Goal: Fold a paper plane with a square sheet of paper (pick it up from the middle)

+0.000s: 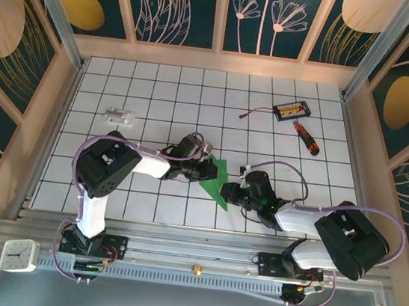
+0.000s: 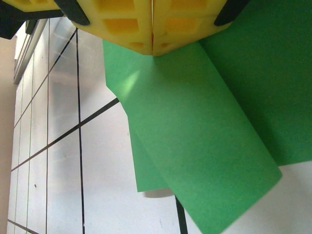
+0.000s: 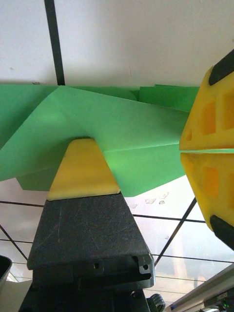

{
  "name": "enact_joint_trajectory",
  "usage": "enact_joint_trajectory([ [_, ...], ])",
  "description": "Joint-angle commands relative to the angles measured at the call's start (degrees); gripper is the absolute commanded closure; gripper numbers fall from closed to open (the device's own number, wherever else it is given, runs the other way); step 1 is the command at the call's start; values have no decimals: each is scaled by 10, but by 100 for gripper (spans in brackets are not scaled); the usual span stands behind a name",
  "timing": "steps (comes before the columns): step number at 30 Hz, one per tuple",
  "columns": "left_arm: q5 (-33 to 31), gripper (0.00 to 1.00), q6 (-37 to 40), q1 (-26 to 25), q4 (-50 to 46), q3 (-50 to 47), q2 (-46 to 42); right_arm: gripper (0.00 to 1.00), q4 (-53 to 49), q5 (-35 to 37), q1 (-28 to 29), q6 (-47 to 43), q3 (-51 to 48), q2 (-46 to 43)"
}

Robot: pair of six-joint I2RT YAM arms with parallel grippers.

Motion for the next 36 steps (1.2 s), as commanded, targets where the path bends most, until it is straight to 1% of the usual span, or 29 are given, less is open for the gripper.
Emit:
enact_joint_trajectory([
  [1, -24, 91, 21, 6, -30, -24, 5, 89, -11, 2, 5, -8, -4, -3],
  [8, -35, 91, 27, 6, -34, -28, 3, 88, -68, 26, -5, -39, 19, -34],
  [16, -49, 91, 29, 7, -37, -29, 0, 87, -97, 28, -16, -49, 18, -67],
  [21, -51, 91, 30, 6, -37, -29, -1, 81, -114, 44, -24, -38, 28, -66],
  [25, -52, 90, 29, 6, -36, -28, 1, 76, -98, 29, -34, -30, 45, -41],
  [28, -53, 90, 29, 6, -37, -28, 1, 76, -90, 17, -34, -33, 54, -28],
  [30, -53, 90, 28, 6, -37, -28, 1, 76, -88, 15, -33, -41, 50, -35],
  [34, -53, 90, 27, 7, -36, -28, 1, 81, -96, 12, -8, -81, 47, -72],
  [36, -53, 90, 27, 7, -35, -27, 2, 83, -105, 1, 3, -95, 52, -76],
])
